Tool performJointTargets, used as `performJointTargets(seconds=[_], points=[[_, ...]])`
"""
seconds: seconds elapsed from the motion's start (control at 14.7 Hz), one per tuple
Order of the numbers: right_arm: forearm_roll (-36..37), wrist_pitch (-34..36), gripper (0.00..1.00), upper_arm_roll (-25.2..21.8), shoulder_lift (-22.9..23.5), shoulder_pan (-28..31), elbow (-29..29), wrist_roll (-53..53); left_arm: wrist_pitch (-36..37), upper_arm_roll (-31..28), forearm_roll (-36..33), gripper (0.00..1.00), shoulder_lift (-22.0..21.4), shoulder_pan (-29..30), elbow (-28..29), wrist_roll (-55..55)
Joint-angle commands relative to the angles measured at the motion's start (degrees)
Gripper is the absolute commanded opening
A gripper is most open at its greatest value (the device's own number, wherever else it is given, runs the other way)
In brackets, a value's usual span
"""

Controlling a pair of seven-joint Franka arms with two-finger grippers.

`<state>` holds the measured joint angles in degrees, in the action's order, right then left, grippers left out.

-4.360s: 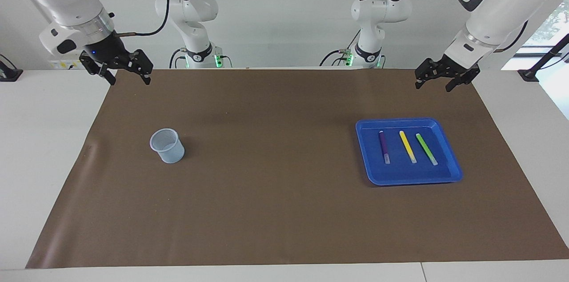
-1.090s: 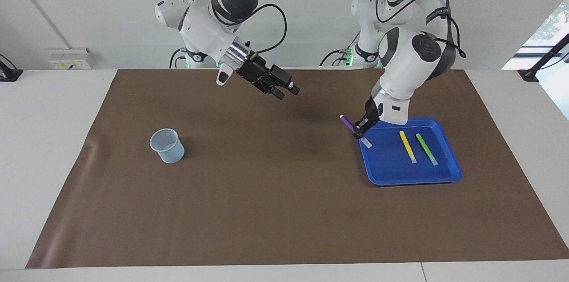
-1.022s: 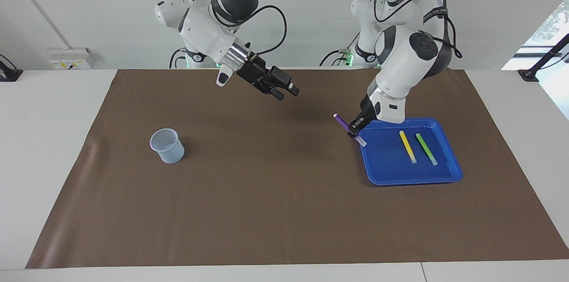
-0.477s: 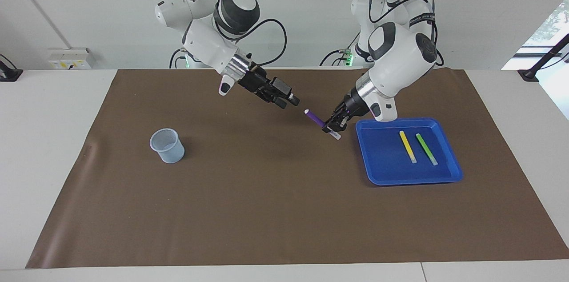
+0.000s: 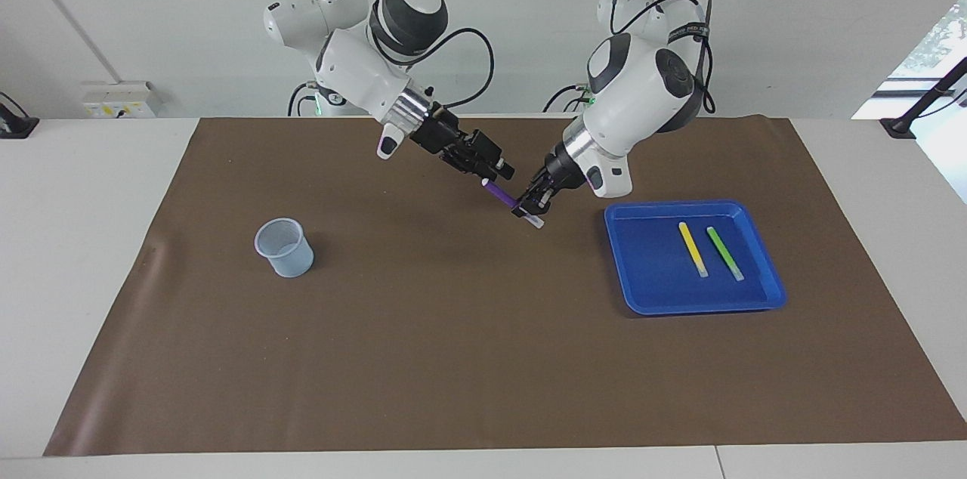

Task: Transfer and insert pens with both arms
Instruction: 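Grasp the purple pen with the right gripper and release the left gripper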

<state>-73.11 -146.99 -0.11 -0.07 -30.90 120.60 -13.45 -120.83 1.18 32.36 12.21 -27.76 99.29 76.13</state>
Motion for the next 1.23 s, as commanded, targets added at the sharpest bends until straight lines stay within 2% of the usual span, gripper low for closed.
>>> performJointTargets(seconds=[0.0,0.14,0.27,0.61,0.68,0.75,0.82,1.16], points=[[-0.5,-0.2,0.67,-0.1,0.8,0.7,-0.8,2.3,1.6,-0.7,0.6,0.0,-0.2,-0.5,0.1,0.1],[-0.5,0.0,0.66,-0.1,0.8,1.2,-0.9,3.0,3.2,-0.7,0.6,0.0,-0.5,-0.5,0.2,-0.5],[-0.5,0.0,0.57,-0.1,0.8,1.2,-0.9,3.0,3.3,-0.7,0.6,0.0,-0.7,-0.5,0.1,-0.5],[-0.5,-0.7,0.57,-0.1,0.7,0.8,-0.8,3.3,3.2,-0.7,0.6,0.0,-0.8,-0.5,0.3,-0.5],[-0.5,-0.6,0.44,-0.1,0.7,0.8,-0.8,3.3,3.2,-0.7,0.6,0.0,-0.8,-0.5,0.3,-0.5],[-0.5,-0.3,0.1,-0.1,0.8,0.9,-0.8,3.3,3.3,-0.7,0.6,0.0,-0.8,-0.5,0.3,-0.5],[-0.5,-0.1,0.0,-0.1,0.8,1.1,-0.8,3.3,3.3,-0.7,0.5,0.0,-0.8,-0.5,0.4,-0.5],[-0.5,-0.1,0.0,-0.1,0.8,1.0,-0.8,2.6,3.3,-0.7,0.3,0.0,-0.9,-0.5,0.6,-0.7]])
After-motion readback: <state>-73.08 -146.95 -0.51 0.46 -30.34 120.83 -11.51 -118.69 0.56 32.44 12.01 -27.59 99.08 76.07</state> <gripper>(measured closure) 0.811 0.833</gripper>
